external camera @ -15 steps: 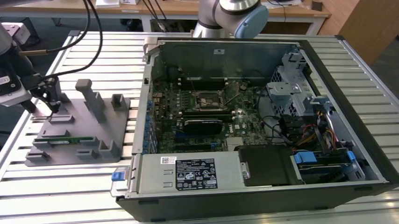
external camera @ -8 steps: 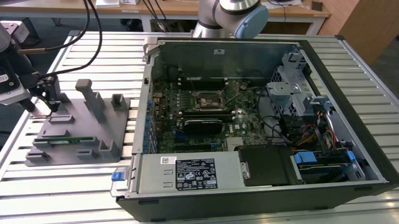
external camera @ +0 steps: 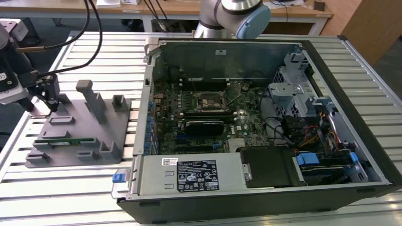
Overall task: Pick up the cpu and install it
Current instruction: 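Pick up the cpu and move it towards the insertion slot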
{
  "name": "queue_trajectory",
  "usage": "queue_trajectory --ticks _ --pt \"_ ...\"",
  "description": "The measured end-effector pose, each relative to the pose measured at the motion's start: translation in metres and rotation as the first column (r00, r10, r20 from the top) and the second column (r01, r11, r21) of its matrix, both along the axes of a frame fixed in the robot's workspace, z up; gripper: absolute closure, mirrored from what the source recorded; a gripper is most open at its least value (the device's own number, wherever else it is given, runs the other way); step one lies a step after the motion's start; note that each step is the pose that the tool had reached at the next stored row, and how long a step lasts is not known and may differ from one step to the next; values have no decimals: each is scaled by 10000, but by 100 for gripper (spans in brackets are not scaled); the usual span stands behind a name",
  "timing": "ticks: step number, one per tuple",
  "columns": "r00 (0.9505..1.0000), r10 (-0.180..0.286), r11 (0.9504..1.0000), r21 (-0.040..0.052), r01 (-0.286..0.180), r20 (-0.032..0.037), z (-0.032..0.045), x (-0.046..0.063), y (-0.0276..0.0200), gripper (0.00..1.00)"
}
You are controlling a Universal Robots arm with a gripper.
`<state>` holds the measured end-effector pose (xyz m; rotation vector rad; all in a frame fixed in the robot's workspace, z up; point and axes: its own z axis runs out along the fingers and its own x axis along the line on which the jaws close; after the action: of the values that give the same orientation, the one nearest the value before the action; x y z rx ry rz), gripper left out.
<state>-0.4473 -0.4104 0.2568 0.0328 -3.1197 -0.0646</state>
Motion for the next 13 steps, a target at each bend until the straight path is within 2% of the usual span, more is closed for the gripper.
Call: queue_trajectory --ticks 13 --pt "10000 0 10000 -1 0 -1 51 0 0 47"
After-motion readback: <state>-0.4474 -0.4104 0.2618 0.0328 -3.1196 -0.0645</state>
